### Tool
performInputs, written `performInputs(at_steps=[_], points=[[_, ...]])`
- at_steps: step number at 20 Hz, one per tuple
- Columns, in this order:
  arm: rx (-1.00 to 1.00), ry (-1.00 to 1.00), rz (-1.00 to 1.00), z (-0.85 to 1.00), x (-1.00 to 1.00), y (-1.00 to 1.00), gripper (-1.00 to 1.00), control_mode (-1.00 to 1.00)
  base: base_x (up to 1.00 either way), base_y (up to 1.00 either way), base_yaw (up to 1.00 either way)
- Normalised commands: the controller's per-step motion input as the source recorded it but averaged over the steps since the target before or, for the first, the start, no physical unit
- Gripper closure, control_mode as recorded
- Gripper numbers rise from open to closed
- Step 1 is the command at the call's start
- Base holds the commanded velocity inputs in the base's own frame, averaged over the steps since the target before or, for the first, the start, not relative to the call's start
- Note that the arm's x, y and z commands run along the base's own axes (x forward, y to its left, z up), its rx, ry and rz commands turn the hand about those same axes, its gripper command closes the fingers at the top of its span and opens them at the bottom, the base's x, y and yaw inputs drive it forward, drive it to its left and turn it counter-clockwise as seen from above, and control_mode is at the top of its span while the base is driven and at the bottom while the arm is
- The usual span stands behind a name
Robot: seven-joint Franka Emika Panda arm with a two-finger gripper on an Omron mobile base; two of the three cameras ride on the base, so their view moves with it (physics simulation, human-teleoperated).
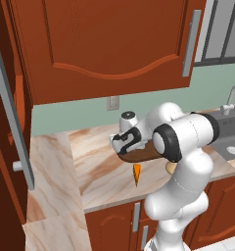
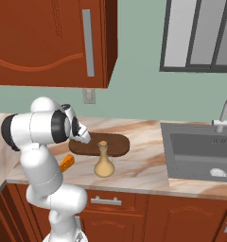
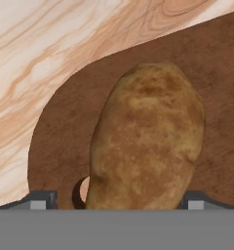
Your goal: Retrieve the reheated potato from the microwave, then place the potato, cheese, and condiment on the cutting board.
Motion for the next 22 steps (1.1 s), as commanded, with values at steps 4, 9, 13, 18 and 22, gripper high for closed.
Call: performInputs(at_steps=[4,9,13,18,22], points=[[0.02,-0.02,0.0,0.12,-0.06,0.0,-1.0,-1.0,0.0,0.0,0.0],[0.04,-0.04,0.0,0.16,-0.2,0.0,-1.0,-1.0,0.0,0.0,0.0],[0.02,-0.01,0.0,0.14,-0.27,0.0,-1.0,-1.0,0.0,0.0,0.0],[0.0,0.0,-0.01,0.16,-0.23,0.0,-1.0,-1.0,0.0,0.0,0.0],[0.0,0.0,-0.02,0.21,-0.24,0.0,-1.0,-1.0,0.0,0.0,0.0]])
